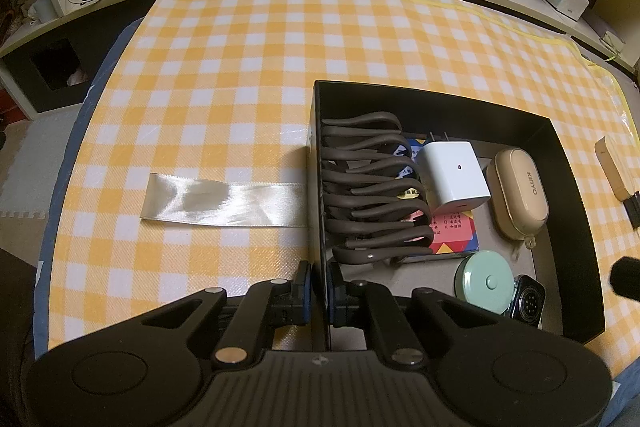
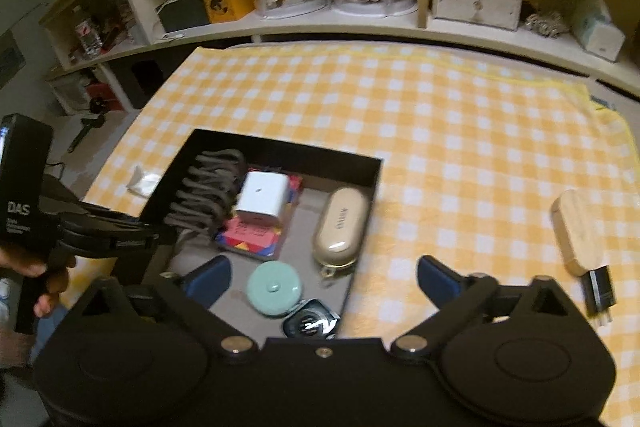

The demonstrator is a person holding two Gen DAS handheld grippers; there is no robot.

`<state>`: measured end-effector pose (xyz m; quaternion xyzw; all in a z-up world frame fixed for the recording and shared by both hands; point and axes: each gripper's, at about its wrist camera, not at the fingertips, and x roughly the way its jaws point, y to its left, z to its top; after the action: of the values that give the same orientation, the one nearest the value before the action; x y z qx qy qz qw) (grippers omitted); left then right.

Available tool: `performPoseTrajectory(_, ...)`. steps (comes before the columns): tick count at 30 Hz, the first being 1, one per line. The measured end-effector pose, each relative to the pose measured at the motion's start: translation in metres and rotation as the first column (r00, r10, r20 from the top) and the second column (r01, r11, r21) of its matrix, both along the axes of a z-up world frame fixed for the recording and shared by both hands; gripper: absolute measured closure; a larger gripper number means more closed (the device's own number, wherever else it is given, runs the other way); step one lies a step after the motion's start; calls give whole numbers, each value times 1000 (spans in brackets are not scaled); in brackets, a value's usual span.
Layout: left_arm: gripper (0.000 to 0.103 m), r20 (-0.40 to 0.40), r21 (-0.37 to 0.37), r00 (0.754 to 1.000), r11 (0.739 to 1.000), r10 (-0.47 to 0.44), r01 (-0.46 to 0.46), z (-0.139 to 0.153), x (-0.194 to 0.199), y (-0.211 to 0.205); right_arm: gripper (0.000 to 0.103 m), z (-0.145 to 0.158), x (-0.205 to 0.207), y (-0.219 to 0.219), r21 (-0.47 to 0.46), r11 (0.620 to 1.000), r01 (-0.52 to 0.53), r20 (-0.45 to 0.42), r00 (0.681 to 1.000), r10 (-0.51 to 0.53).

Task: Organize rigid objects
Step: 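Withdraw the open right gripper toward the wooden piece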

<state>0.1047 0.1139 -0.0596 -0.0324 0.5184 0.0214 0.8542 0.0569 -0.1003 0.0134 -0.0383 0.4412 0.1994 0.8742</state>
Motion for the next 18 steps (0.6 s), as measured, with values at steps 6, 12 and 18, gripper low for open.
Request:
performPoseTrajectory(6, 94, 0, 2, 1000, 1000, -1, 1, 0, 0, -1, 0, 2, -2, -18, 11, 1000, 15, 73, 997, -16)
performPoseTrajectory(12, 94, 0, 1, 1000, 1000, 0, 0, 0, 0, 1, 0, 7, 8, -61, -16, 995, 100, 157, 983, -97)
performPoseTrajectory(18, 94, 0, 2, 1000, 1000, 0, 0, 0, -1, 0, 0, -4, 27, -119, -114, 966, 231, 162, 964, -212)
